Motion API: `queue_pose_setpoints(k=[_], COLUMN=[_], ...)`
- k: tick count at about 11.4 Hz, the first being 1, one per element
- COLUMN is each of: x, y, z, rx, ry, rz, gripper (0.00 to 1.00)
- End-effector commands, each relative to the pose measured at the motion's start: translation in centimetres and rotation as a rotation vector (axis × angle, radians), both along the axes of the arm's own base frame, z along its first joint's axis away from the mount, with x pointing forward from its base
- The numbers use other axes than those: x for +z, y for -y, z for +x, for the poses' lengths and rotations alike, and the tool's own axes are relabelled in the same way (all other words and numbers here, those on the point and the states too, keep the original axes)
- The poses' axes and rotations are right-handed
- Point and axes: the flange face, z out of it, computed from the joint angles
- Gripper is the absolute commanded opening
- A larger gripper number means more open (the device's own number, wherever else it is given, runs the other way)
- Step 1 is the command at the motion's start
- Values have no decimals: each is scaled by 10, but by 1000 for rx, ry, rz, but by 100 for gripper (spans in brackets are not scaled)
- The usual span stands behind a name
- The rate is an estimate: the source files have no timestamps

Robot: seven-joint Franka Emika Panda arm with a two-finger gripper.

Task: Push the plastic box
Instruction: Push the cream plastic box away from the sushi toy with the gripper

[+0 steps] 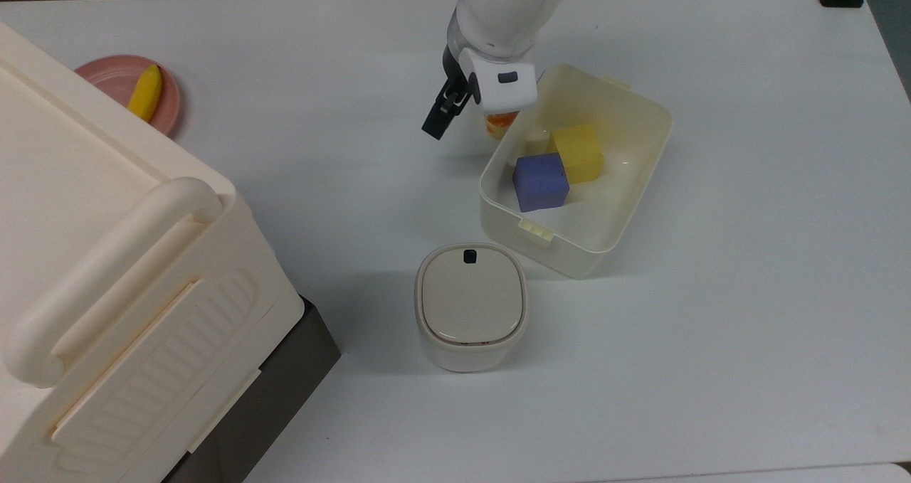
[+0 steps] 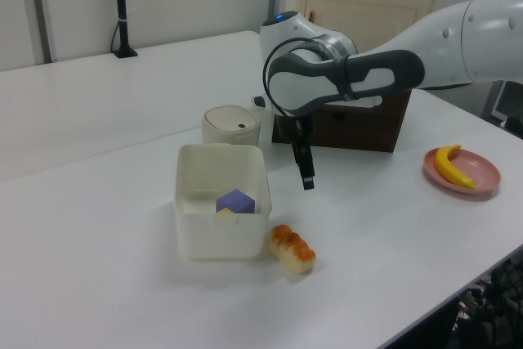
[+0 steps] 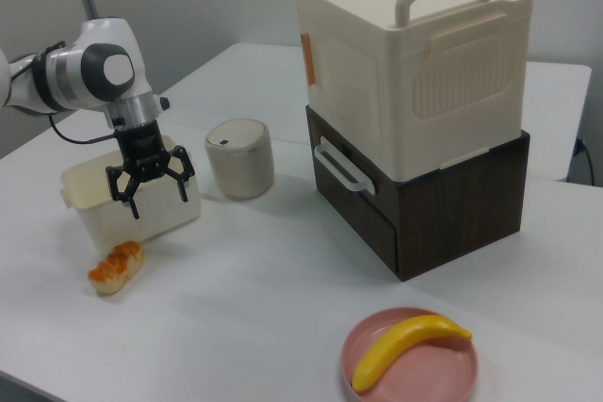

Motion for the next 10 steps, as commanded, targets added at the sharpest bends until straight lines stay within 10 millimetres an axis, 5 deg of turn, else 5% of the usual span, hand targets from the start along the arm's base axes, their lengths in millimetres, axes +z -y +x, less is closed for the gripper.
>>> queue_pose_setpoints(k=[1, 10], x=[-15, -25], y=[-27, -72], z=[6, 19], rx=[-49, -170], ry=[80, 248], rz=[-16, -6], gripper=[100, 100])
